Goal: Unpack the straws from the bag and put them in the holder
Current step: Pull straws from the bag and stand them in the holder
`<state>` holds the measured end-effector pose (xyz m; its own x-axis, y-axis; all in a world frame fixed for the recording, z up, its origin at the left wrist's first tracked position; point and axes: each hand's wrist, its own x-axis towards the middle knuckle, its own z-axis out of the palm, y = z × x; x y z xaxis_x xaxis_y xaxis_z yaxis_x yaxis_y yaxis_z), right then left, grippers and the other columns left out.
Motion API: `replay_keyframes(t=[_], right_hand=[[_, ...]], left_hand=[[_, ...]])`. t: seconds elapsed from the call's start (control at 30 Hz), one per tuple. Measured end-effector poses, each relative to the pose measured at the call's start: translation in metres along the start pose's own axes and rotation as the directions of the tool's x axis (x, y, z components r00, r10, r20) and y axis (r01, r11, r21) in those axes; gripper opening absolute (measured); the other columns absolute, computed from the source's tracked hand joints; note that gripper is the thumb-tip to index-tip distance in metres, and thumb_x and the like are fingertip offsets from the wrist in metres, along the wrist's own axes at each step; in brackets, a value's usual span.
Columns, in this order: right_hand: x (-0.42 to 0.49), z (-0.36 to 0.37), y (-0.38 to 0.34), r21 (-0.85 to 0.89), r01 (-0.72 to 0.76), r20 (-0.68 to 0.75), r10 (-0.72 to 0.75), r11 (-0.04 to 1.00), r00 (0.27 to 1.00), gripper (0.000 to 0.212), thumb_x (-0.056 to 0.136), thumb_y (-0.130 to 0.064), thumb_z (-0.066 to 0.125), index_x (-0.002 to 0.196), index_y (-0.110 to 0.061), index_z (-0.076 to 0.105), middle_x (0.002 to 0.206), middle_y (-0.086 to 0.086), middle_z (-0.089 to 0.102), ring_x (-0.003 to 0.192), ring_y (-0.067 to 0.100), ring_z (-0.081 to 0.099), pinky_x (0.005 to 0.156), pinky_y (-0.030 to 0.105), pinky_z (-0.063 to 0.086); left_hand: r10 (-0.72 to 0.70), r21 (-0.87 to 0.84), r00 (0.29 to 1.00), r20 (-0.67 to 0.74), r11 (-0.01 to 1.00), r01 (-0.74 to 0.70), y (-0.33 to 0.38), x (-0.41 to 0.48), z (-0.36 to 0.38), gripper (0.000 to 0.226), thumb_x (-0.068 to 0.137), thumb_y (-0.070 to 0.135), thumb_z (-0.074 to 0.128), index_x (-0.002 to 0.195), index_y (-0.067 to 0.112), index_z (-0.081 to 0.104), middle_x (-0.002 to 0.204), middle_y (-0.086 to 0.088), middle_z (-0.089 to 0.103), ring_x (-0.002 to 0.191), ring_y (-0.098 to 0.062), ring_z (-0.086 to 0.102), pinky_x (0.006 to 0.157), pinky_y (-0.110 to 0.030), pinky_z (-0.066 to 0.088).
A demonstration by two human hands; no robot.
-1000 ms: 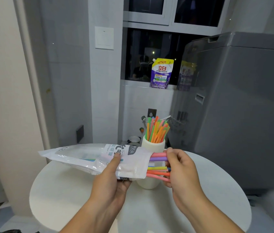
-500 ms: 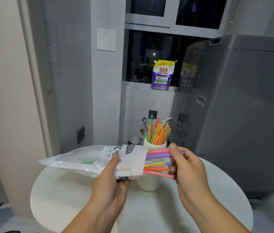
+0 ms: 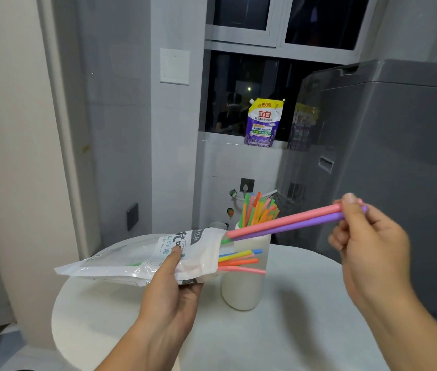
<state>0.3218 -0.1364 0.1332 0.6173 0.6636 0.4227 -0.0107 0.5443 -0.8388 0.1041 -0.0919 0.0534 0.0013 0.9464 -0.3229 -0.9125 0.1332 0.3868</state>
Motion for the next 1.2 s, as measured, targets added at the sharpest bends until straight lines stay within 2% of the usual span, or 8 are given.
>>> replay_keyframes(t=[0.13,0.37,0.63,0.7,0.9,0.97,1.1,1.2], right_hand=[[0.013,-0.005,-0.015,-0.036,0.043,0.021,-0.043,0.998,0.999,0.028,0.100,-0.022,0.061,0.075,-0.009,0.064,0.068,0.008,0.029,0.055,0.017,0.022,0.055,0.037,0.020],[0.029,-0.013,-0.021,-0.102,0.064,0.016,-0.063,0.993,0.998,0.027,0.099,-0.026,0.063,0.081,-0.006,0.066,0.081,0.015,0.036,0.068,0.030,0.019,0.053,0.035,0.023],[0.050,-0.017,-0.038,-0.091,0.156,-0.034,-0.160,0.983,0.987,0.033,0.097,-0.028,0.064,0.095,0.004,0.067,0.069,0.010,0.027,0.063,0.027,0.020,0.049,0.029,0.026],[0.056,-0.013,-0.043,-0.104,0.178,-0.032,-0.183,0.978,0.983,0.030,0.097,-0.029,0.064,0.088,0.000,0.065,0.068,0.009,0.028,0.064,0.028,0.019,0.050,0.031,0.026],[0.079,0.010,-0.052,-0.263,0.241,-0.002,-0.250,0.934,0.968,0.035,0.095,-0.032,0.064,0.064,-0.017,0.057,0.042,-0.011,0.034,0.046,0.013,0.029,0.048,0.027,0.032],[0.087,0.016,-0.048,-0.304,0.232,0.019,-0.238,0.924,0.971,0.036,0.096,-0.029,0.064,0.062,-0.017,0.059,0.043,-0.011,0.037,0.045,0.012,0.033,0.047,0.022,0.037],[0.096,0.022,-0.041,-0.399,0.236,0.068,-0.228,0.886,0.971,0.037,0.095,-0.034,0.064,0.068,-0.008,0.062,0.057,0.004,0.039,0.058,0.022,0.033,0.055,0.035,0.031],[0.100,0.027,-0.040,-0.446,0.224,0.101,-0.200,0.867,0.975,0.033,0.096,-0.033,0.064,0.071,-0.011,0.068,0.058,0.004,0.044,0.057,0.020,0.038,0.054,0.032,0.034]], left_hand=[[0.002,-0.028,1.000,0.004,1.000,-0.002,0.001,0.004,-0.002,0.039,0.100,0.009,0.063,0.139,0.004,0.058,0.110,-0.009,0.075,0.068,-0.016,0.078,0.048,-0.027,0.058],[0.003,-0.024,1.000,-0.025,1.000,-0.004,0.000,0.006,-0.002,0.041,0.100,0.009,0.063,0.140,0.005,0.058,0.118,-0.010,0.075,0.090,-0.020,0.075,0.049,-0.030,0.060],[0.011,-0.020,1.000,-0.029,1.000,-0.011,0.000,0.010,-0.005,0.038,0.101,0.009,0.062,0.138,0.004,0.058,0.121,-0.011,0.075,0.098,-0.021,0.074,0.053,-0.034,0.063],[0.012,-0.022,0.999,-0.030,1.000,-0.012,0.000,0.010,-0.005,0.038,0.101,0.009,0.062,0.138,0.005,0.059,0.122,-0.010,0.075,0.097,-0.020,0.074,0.052,-0.033,0.063],[0.004,-0.037,1.000,-0.017,0.999,-0.005,-0.003,0.011,-0.005,0.039,0.101,0.010,0.062,0.139,0.005,0.059,0.125,-0.009,0.074,0.092,-0.018,0.074,0.050,-0.028,0.060],[0.006,-0.035,1.000,-0.009,0.999,-0.006,-0.003,0.011,-0.004,0.039,0.101,0.011,0.062,0.140,0.005,0.059,0.127,-0.010,0.073,0.095,-0.018,0.073,0.049,-0.027,0.059],[0.012,-0.041,1.000,-0.001,0.999,-0.012,-0.005,0.012,-0.003,0.040,0.102,0.011,0.061,0.141,0.006,0.058,0.128,-0.010,0.073,0.102,-0.021,0.073,0.049,-0.030,0.060],[0.015,-0.041,1.000,-0.004,0.999,-0.015,-0.006,0.013,-0.001,0.040,0.102,0.010,0.060,0.142,0.006,0.057,0.128,-0.011,0.073,0.099,-0.022,0.073,0.047,-0.031,0.060]])
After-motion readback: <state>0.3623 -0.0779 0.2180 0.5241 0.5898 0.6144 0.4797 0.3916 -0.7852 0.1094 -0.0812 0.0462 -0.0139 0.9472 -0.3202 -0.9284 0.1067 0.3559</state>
